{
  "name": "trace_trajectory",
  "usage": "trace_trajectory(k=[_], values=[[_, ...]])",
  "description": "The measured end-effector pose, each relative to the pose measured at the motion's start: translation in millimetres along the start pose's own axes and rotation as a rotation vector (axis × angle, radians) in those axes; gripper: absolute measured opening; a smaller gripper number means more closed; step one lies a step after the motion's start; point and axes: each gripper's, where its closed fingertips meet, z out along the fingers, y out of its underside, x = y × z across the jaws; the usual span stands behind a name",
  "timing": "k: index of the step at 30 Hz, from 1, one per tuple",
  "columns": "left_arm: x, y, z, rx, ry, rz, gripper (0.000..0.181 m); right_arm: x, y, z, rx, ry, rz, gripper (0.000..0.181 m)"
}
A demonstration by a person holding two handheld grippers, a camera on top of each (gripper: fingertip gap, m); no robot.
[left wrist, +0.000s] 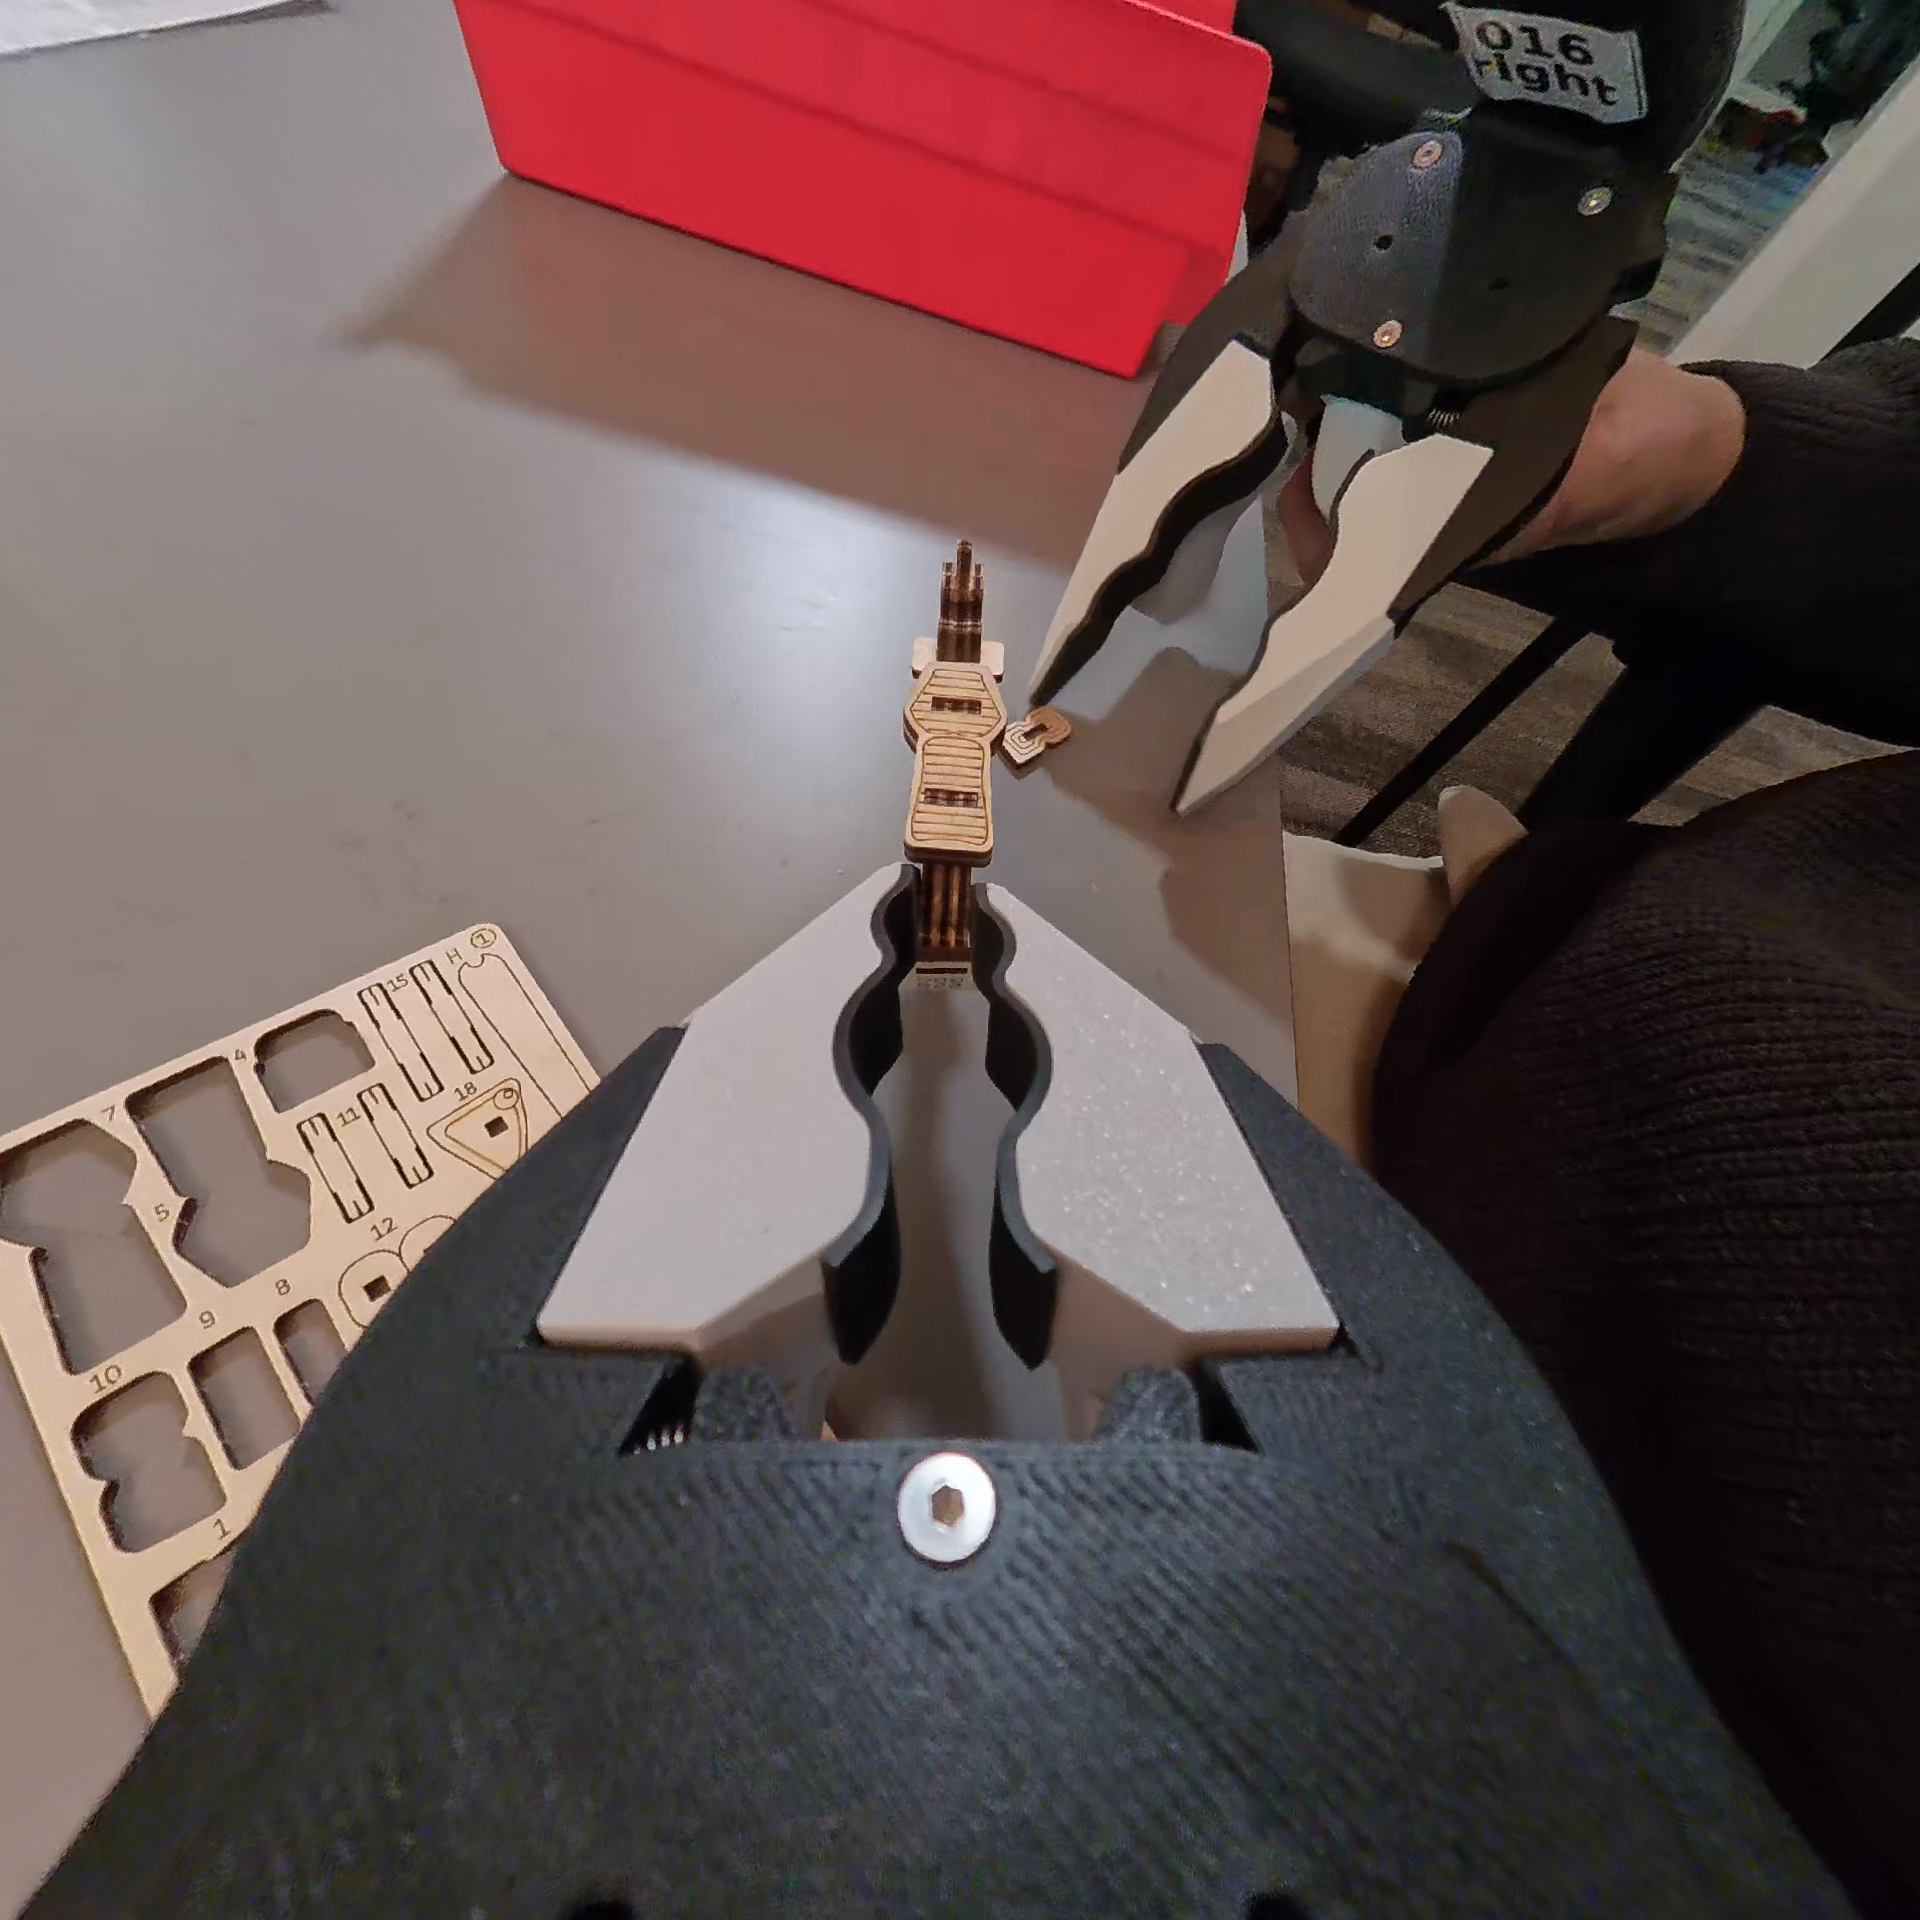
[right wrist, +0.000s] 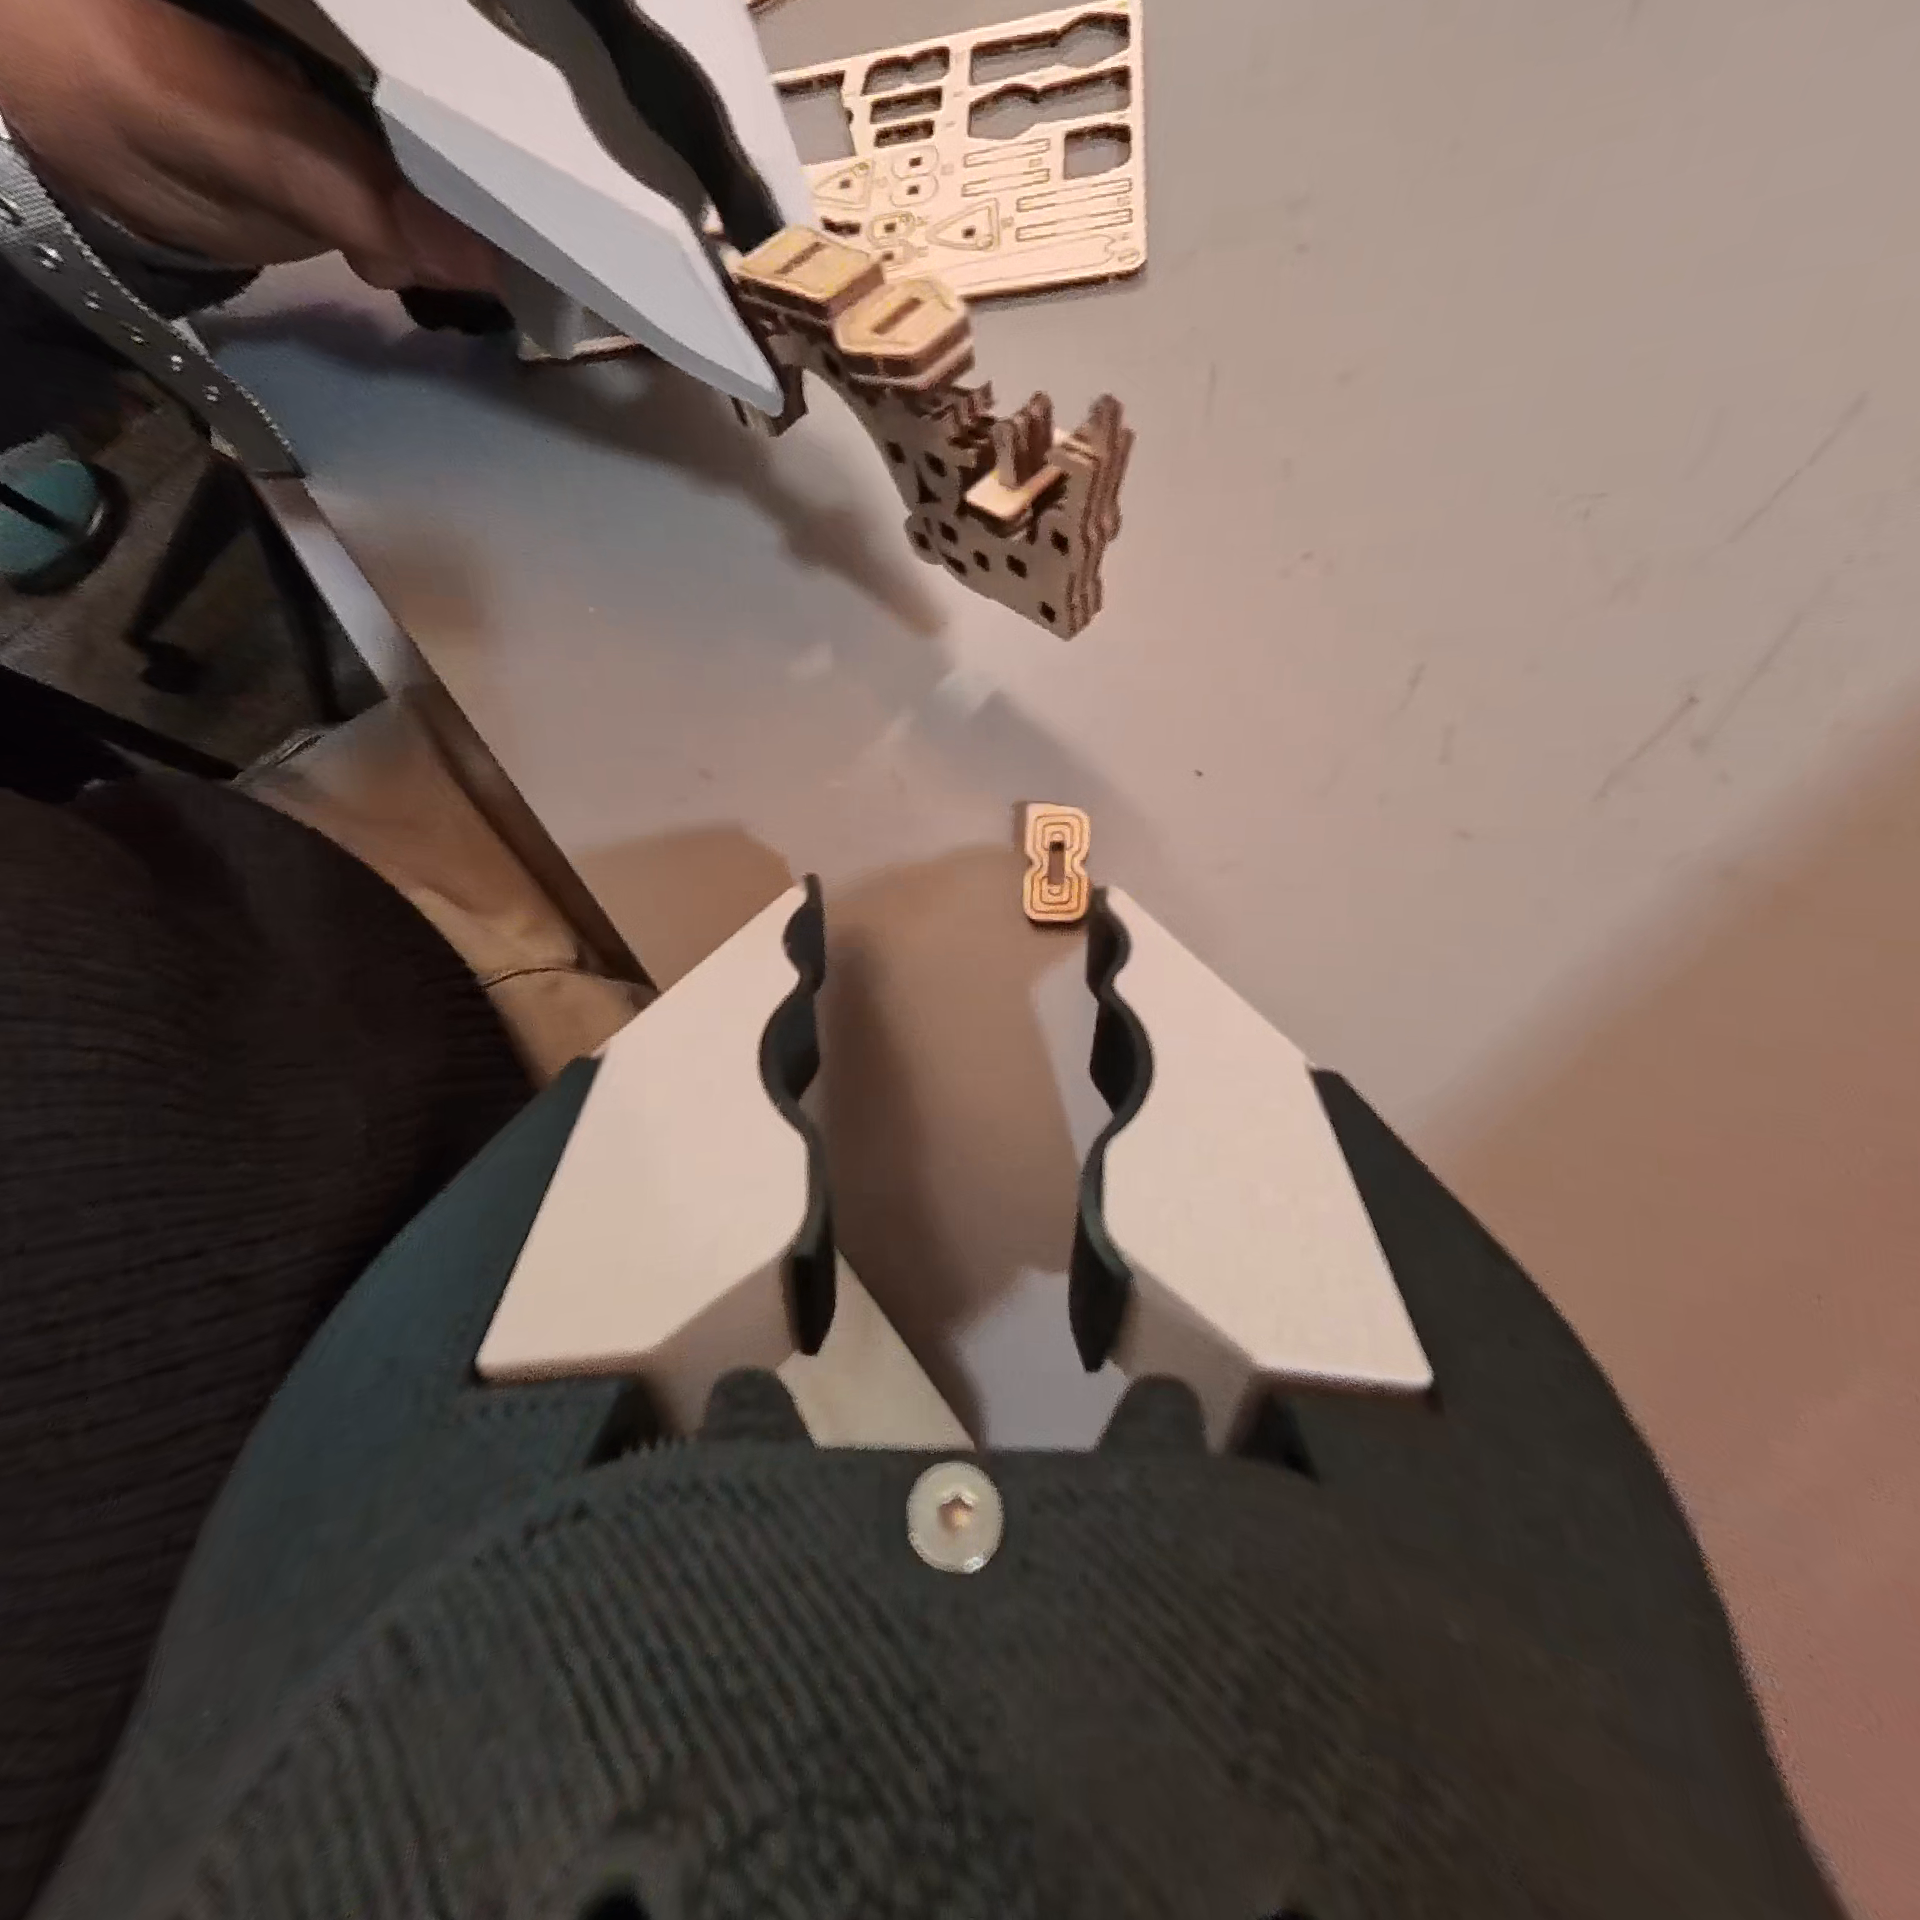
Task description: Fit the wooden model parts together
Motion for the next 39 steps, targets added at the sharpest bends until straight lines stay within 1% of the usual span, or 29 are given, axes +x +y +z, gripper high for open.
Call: trace_trajectory(k=[2, 5, 10, 12, 19, 23, 24, 25, 26, 28, 30, 32, 37, 39], values=[[-0.3, 0.4, 0.4, -0.002, -0.001, -0.002, 0.007, -7.3, 1.8, 0.3, -0.011, -0.027, -0.01, 0.046], [-0.9, 0.3, 0.4, -0.001, -0.004, -0.006, 0.007, -20.2, 3.0, 0.6, -0.007, -0.085, -0.015, 0.047], [-0.7, 0.5, 1.0, 0.001, 0.0, -0.012, 0.007, -5.0, -6.9, -6.2, 0.039, 0.016, -0.088, 0.047], [-0.3, 0.2, 1.2, 0.004, 0.004, -0.015, 0.007, -1.1, -10.5, -7.2, 0.057, 0.028, -0.11, 0.049], [0.4, -0.8, 1.6, 0.01, 0.01, -0.019, 0.007, -8.4, -20.2, 0.5, 0.083, -0.094, -0.174, 0.057], [0.1, -1.2, 1.3, 0.011, 0.007, -0.017, 0.007, -2.4, -16.6, 7.4, 0.042, -0.142, -0.201, 0.056], [0.0, -1.2, 1.3, 0.012, 0.007, -0.017, 0.007, -1.8, -16.6, 7.9, 0.039, -0.153, -0.192, 0.054], [0.0, -1.3, 1.3, 0.013, 0.008, -0.019, 0.007, -2.2, -17.2, 7.2, 0.042, -0.164, -0.177, 0.045], [0.2, -1.1, 1.5, 0.013, 0.01, -0.021, 0.007, -2.3, -19.1, 5.3, 0.053, -0.166, -0.162, 0.041], [1.0, -1.1, 1.6, 0.013, 0.013, -0.02, 0.007, -0.5, -26.6, -2.3, 0.107, -0.142, -0.152, 0.034], [1.4, -0.9, 1.6, 0.013, 0.013, -0.015, 0.008, 2.0, -32.4, -11.0, 0.162, -0.114, -0.144, 0.034], [1.5, -1.0, 1.5, 0.014, 0.016, -0.017, 0.008, 4.8, -33.6, -17.2, 0.183, -0.099, -0.123, 0.035], [2.4, 0.7, 1.6, 0.003, 0.031, -0.022, 0.007, 3.9, -41.1, -27.7, 0.231, -0.109, -0.094, 0.038], [3.2, 1.9, 2.2, -0.006, 0.036, -0.019, 0.007, 2.0, -39.2, -26.7, 0.218, -0.119, -0.095, 0.034]])
